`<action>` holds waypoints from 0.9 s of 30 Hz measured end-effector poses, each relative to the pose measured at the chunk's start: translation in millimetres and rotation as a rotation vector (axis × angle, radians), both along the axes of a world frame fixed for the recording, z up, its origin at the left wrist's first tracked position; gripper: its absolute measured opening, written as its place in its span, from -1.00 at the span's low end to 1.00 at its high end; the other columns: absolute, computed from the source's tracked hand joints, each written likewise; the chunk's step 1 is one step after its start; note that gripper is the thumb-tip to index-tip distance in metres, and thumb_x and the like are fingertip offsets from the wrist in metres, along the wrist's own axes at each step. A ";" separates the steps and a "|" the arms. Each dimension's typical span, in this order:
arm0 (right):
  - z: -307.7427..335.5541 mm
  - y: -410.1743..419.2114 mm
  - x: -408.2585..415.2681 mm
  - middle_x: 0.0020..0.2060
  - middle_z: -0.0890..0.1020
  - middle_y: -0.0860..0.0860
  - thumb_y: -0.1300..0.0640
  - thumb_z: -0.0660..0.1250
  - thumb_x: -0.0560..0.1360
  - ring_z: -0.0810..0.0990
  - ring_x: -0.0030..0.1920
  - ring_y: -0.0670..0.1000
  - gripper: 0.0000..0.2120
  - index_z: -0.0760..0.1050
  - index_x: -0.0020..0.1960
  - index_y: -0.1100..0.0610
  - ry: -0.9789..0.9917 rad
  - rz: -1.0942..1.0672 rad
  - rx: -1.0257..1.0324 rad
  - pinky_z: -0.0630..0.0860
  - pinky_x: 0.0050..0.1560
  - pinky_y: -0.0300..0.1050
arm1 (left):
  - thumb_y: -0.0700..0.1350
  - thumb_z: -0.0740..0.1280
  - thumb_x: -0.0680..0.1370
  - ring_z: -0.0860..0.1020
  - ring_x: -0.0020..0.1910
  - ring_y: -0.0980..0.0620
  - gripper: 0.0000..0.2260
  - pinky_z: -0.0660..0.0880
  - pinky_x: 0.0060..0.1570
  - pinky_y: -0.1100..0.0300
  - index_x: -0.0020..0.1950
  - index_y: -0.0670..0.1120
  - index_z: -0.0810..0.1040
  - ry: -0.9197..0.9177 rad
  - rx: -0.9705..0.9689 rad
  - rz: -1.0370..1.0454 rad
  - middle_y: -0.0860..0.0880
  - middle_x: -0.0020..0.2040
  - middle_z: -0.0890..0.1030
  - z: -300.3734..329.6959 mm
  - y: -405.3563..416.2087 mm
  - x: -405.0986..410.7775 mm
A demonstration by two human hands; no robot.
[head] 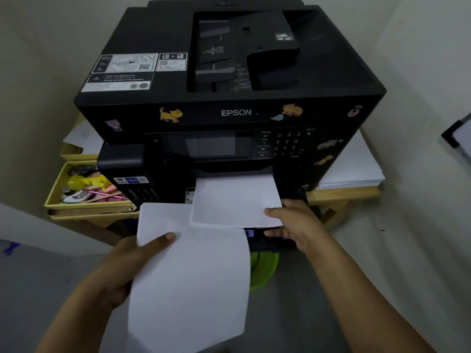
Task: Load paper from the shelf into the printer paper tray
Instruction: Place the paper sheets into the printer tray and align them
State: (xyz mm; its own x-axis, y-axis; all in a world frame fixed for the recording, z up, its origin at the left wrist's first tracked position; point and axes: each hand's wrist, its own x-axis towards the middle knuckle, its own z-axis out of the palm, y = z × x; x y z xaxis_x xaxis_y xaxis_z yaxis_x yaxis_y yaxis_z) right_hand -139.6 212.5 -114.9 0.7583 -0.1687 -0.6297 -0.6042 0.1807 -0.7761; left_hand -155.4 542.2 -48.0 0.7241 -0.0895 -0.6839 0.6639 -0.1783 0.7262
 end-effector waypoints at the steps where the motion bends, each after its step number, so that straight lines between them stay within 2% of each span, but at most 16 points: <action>1: -1.6 0.0 0.4 0.20 0.73 0.10 0.27 0.44 0.64 0.79 -0.07 0.10 -0.73 0.62 0.34 0.21 0.000 0.011 -0.025 0.74 -0.19 -0.04 | 0.19 0.65 0.07 0.76 -0.06 -0.30 -0.18 0.67 -0.05 -0.16 0.23 -0.17 0.64 -0.004 0.003 0.000 -0.24 0.02 0.77 2.6 2.7 -0.8; 4: -6.4 1.5 1.3 0.25 0.69 0.07 0.22 0.43 0.65 0.80 -0.20 0.06 -0.69 0.59 0.39 0.17 -0.007 0.035 -0.093 0.77 -0.12 0.03 | 0.20 0.66 0.04 0.76 -0.06 -0.30 -0.16 0.67 -0.03 -0.18 0.24 -0.12 0.63 -0.036 0.009 -0.005 -0.22 0.02 0.77 9.7 8.9 -2.3; 7: -9.8 3.0 1.4 0.31 0.65 0.08 0.21 0.42 0.66 0.81 -0.18 0.08 -0.63 0.54 0.45 0.19 -0.024 0.032 -0.111 0.78 -0.08 0.06 | 0.22 0.69 0.01 0.76 -0.08 -0.28 -0.14 0.68 -0.08 -0.14 0.23 -0.11 0.64 -0.062 0.023 -0.008 -0.21 0.01 0.78 13.9 10.7 -5.0; 10: -9.3 0.4 2.2 0.29 0.68 0.10 0.26 0.43 0.65 0.82 -0.13 0.09 -0.67 0.58 0.40 0.23 -0.014 -0.011 -0.057 0.77 -0.07 0.03 | 0.10 0.66 0.32 0.76 -0.08 -0.30 -0.39 0.66 0.05 -0.26 0.26 -0.15 0.62 -0.045 0.038 0.003 -0.22 0.00 0.78 15.6 7.6 -5.4; 12: -5.7 -1.3 3.6 0.25 0.71 0.13 0.32 0.43 0.63 0.79 -0.01 0.12 -0.72 0.62 0.34 0.26 -0.006 -0.039 -0.004 0.75 -0.15 -0.05 | 0.07 0.60 0.38 0.75 -0.07 -0.31 -0.46 0.63 0.10 -0.32 0.26 -0.16 0.62 -0.024 0.054 0.013 -0.23 0.00 0.77 16.2 6.3 -4.6; 14: -4.8 -1.4 5.8 0.24 0.71 0.14 0.33 0.44 0.63 0.79 0.00 0.12 -0.74 0.62 0.32 0.28 -0.003 -0.042 0.015 0.75 -0.17 -0.07 | 0.17 0.70 0.21 0.75 -0.06 -0.31 -0.29 0.64 0.09 -0.32 0.24 -0.12 0.62 -0.024 0.039 0.016 -0.23 0.00 0.77 18.9 2.6 -4.3; 16: -4.8 0.9 8.6 0.25 0.70 0.12 0.32 0.44 0.63 0.82 -0.12 0.08 -0.72 0.61 0.34 0.26 0.000 -0.038 0.013 0.76 -0.08 -0.02 | 0.26 0.71 -0.07 0.76 -0.08 -0.29 -0.09 0.66 0.03 -0.28 0.19 -0.08 0.63 -0.038 0.035 0.038 -0.20 -0.01 0.78 19.0 0.6 -3.5; 17: -5.1 2.2 10.5 0.26 0.70 0.11 0.31 0.44 0.63 0.82 -0.15 0.06 -0.71 0.61 0.34 0.25 0.004 -0.044 0.011 0.76 -0.04 0.00 | 0.30 0.71 -0.14 0.76 -0.09 -0.28 -0.04 0.66 0.00 -0.24 0.17 -0.07 0.63 -0.044 0.038 0.043 -0.19 -0.03 0.78 18.4 0.3 -2.5; 21: -4.4 5.0 17.0 0.24 0.70 0.11 0.34 0.43 0.63 0.78 -0.04 0.10 -0.75 0.63 0.30 0.25 0.001 -0.080 0.037 0.76 -0.11 -0.07 | 0.26 0.71 0.01 0.77 -0.16 -0.23 -0.12 0.66 -0.13 -0.11 0.21 -0.15 0.63 -0.060 0.044 0.035 -0.18 -0.08 0.79 19.3 -3.3 0.0; 24: -6.9 5.6 16.3 0.23 0.71 0.12 0.34 0.41 0.64 0.76 0.03 0.13 -0.77 0.63 0.29 0.25 -0.006 -0.087 0.043 0.75 -0.15 -0.08 | 0.34 0.69 -0.19 0.77 -0.14 -0.23 0.04 0.67 -0.12 -0.10 0.18 -0.14 0.64 -0.056 0.049 0.031 -0.18 -0.05 0.79 19.1 -3.3 0.7; 27: -8.8 6.2 15.6 0.22 0.71 0.11 0.34 0.40 0.65 0.74 0.07 0.13 -0.81 0.63 0.24 0.21 -0.011 -0.087 0.036 0.75 -0.17 -0.09 | 0.36 0.68 -0.23 0.77 -0.12 -0.24 0.08 0.67 -0.06 -0.16 0.19 -0.14 0.65 -0.059 0.062 0.027 -0.19 -0.04 0.78 18.7 -0.8 0.5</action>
State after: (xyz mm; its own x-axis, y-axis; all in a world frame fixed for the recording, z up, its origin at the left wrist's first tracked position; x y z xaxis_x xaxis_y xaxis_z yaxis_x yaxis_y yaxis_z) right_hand -124.0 218.7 -123.8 0.7487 -0.2120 -0.6281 -0.5762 0.2603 -0.7748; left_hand -154.9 541.4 -29.3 0.7650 -0.0280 -0.6435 0.6254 -0.2064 0.7525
